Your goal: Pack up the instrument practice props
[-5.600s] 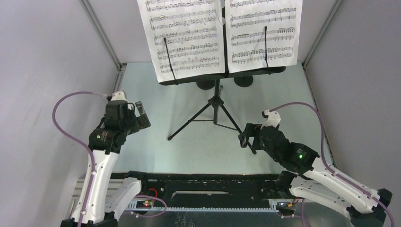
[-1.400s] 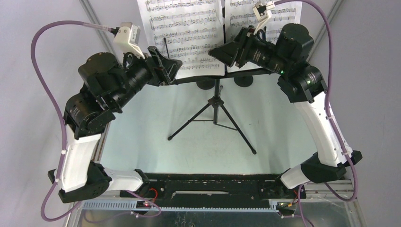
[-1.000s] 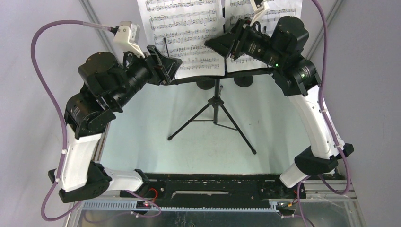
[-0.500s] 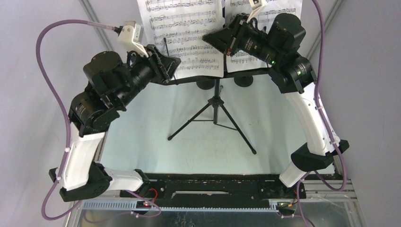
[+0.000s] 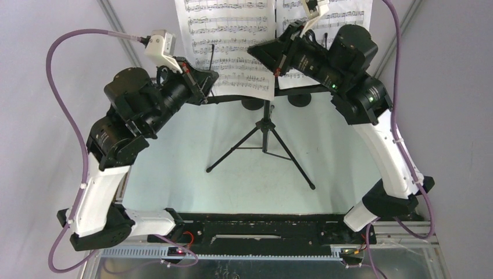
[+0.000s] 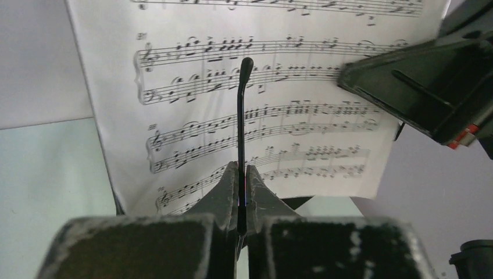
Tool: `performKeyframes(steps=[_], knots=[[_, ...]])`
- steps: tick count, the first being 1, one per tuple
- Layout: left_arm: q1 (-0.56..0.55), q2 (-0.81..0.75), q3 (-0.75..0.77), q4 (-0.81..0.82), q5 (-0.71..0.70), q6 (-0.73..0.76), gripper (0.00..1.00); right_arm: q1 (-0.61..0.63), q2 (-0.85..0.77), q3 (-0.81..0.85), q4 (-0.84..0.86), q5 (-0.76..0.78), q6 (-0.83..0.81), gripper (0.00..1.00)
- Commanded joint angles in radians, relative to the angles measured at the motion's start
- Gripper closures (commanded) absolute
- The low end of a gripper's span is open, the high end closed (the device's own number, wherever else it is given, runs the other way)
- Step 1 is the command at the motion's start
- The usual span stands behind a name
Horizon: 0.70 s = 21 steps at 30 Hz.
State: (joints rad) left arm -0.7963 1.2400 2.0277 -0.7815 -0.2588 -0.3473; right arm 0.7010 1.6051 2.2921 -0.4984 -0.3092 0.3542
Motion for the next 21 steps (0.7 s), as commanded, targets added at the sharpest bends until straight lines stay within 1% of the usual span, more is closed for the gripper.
performKeyframes(steps=[1,3,9,14,17,21], knots=[[-0.006,-0.055,-0.046,0.07,-0.026,0.026,1.0,0.051,-0.115,-0.032,0.008,0.126,-0.113,1.0],[-0.006,-0.068,-0.057,0.079,-0.032,0.028,1.0,0.064,-0.181,-0.099,0.02,0.198,-0.129,1.0],[-0.006,-0.087,-0.079,0.091,-0.042,0.038,1.0,0.063,-0.45,-0.37,0.068,0.297,-0.124,1.0],[-0.006,-0.093,-0.083,0.088,-0.043,0.046,0.97,0.062,-0.635,-0.548,0.016,0.384,-0.129,1.0],[-0.006,-0.097,-0.089,0.088,-0.043,0.045,0.92,0.063,-0.746,-0.64,-0.033,0.434,-0.122,1.0],[-0.006,-0.107,-0.098,0.089,-0.035,0.041,0.81,0.061,-0.882,-0.764,-0.11,0.519,-0.084,1.0]])
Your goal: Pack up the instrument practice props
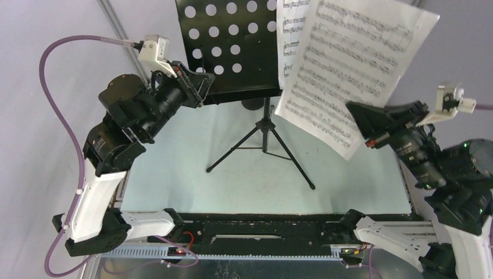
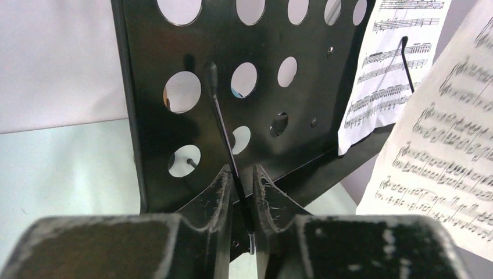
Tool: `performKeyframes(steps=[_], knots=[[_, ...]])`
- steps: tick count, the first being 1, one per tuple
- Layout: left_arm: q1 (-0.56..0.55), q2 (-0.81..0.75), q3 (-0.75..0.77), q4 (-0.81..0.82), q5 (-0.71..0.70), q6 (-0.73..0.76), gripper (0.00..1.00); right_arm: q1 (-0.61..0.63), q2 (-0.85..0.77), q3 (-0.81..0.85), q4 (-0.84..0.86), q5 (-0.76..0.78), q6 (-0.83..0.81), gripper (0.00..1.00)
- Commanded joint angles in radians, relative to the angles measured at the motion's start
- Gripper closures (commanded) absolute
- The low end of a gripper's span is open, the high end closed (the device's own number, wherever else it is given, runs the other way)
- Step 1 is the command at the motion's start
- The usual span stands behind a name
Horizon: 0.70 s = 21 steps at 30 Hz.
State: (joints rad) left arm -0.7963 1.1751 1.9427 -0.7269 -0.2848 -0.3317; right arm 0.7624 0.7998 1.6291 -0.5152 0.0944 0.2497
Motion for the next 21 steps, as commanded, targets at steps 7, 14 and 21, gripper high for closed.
performKeyframes(steps=[7,14,21], knots=[[-0.006,-0.065,-0.027,0.038,-0.014,0.029,0.63,-0.001,-0.294,-0.319,-0.229,0.365,0.15,1.0],[-0.006,-0.116,-0.047,0.029,-0.033,0.037,0.37,0.001,-0.376,-0.473,-0.406,0.687,0.368,1.0],[-0.006,-0.18,-0.058,-0.011,-0.043,0.042,0.25,-0.008,-0.396,-0.663,-0.394,0.893,0.502,1.0]])
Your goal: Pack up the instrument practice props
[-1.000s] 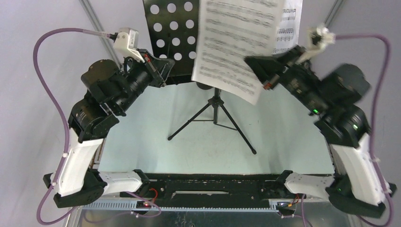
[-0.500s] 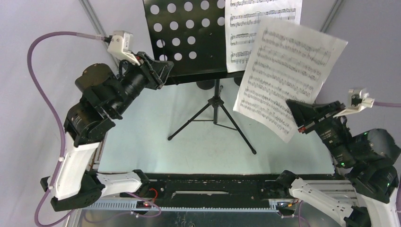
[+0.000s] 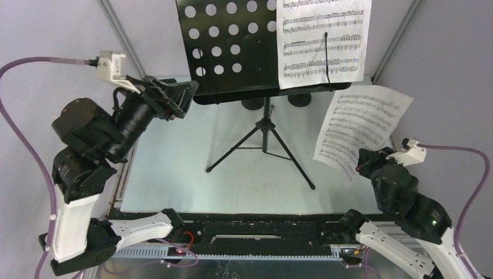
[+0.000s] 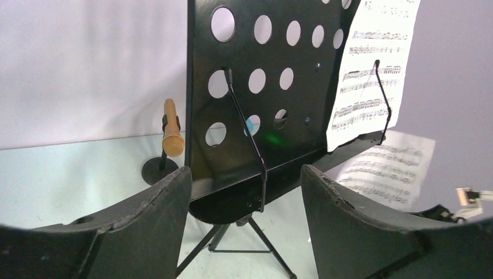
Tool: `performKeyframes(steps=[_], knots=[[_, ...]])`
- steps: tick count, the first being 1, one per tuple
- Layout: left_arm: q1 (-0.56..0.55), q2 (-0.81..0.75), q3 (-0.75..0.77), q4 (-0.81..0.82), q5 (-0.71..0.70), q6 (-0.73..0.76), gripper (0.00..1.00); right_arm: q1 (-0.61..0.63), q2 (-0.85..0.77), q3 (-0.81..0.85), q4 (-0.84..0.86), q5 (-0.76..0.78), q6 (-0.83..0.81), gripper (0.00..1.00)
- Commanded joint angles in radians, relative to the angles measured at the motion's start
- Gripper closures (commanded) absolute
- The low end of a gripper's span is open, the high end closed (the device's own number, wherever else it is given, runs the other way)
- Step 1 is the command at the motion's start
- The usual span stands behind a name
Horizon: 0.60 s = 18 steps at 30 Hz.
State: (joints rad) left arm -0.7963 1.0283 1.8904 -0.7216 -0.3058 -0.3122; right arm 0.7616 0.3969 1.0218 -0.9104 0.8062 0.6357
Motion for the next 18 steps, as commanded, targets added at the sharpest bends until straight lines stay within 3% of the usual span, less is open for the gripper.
performKeyframes(steps=[1,6,11,15,18], knots=[[-0.006,-0.042,-0.007,-0.025,-0.025,0.022,0.24,-0.019,0.015,-0.069,0.035,0.183,0.111,1.0],[-0.006,-0.092,-0.046,-0.052,-0.043,0.022,0.23,-0.192,0.134,-0.1,0.187,-0.008,0.013,1.0],[-0.006,-0.138,-0.099,-0.064,-0.063,0.018,0.23,-0.574,0.262,-0.148,0.343,-0.433,-0.047,1.0],[-0.006,-0.166,-0.138,-0.069,-0.068,0.014,0.23,-0.913,0.323,-0.269,0.531,-0.857,0.01,1.0],[-0.006,-0.178,-0.161,-0.069,-0.075,0.014,0.22,-1.094,0.409,-0.377,0.727,-1.117,0.079,1.0]])
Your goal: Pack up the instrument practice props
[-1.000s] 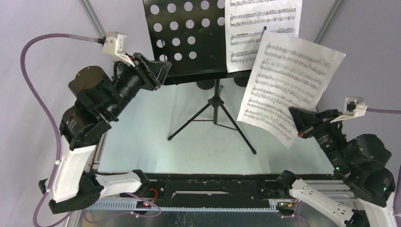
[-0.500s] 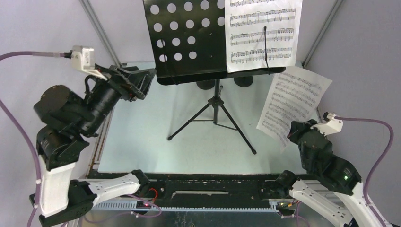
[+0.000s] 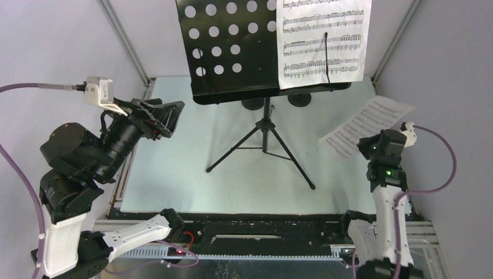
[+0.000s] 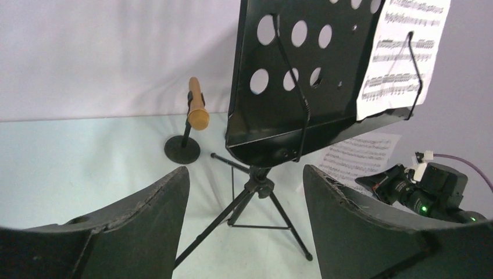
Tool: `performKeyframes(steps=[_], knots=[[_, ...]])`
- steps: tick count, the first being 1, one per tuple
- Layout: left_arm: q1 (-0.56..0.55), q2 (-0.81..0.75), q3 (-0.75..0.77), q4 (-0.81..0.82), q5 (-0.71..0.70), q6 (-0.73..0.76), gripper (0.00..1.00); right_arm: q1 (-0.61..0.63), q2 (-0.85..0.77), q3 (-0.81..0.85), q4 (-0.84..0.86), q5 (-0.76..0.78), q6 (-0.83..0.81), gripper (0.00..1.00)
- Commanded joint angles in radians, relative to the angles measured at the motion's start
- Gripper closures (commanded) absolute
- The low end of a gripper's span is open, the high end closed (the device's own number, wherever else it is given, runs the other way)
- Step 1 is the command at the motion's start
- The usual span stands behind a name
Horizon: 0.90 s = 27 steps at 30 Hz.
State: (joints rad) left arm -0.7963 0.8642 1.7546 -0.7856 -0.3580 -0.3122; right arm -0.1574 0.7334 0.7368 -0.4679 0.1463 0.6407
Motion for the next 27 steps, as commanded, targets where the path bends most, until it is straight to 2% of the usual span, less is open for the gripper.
performKeyframes(steps=[1,6,17,19,21,25,27], knots=[[-0.006,-0.015,-0.031,-0.007,-0.021,0.013,0.22,-0.212,0.108,-0.113,0.313,-0.491,0.087,1.0],[-0.005,-0.014,-0.045,-0.015,-0.011,0.014,0.22,-0.292,0.208,-0.163,0.339,-0.432,0.118,1.0],[-0.006,-0.02,-0.072,-0.018,-0.019,0.003,0.22,-0.361,0.363,-0.225,0.402,-0.335,0.202,0.99],[-0.006,-0.021,-0.07,-0.019,-0.025,0.002,0.21,-0.362,0.377,-0.227,0.406,-0.335,0.204,0.92],[-0.006,-0.022,-0.069,-0.02,-0.031,0.003,0.21,-0.363,0.384,-0.227,0.4,-0.335,0.204,0.79],[-0.006,-0.021,-0.066,-0.02,-0.035,0.0,0.2,-0.373,0.37,-0.228,0.366,-0.314,0.208,0.37],[-0.006,-0.02,-0.066,-0.022,-0.036,-0.003,0.19,-0.383,0.343,-0.227,0.347,-0.298,0.2,0.27]])
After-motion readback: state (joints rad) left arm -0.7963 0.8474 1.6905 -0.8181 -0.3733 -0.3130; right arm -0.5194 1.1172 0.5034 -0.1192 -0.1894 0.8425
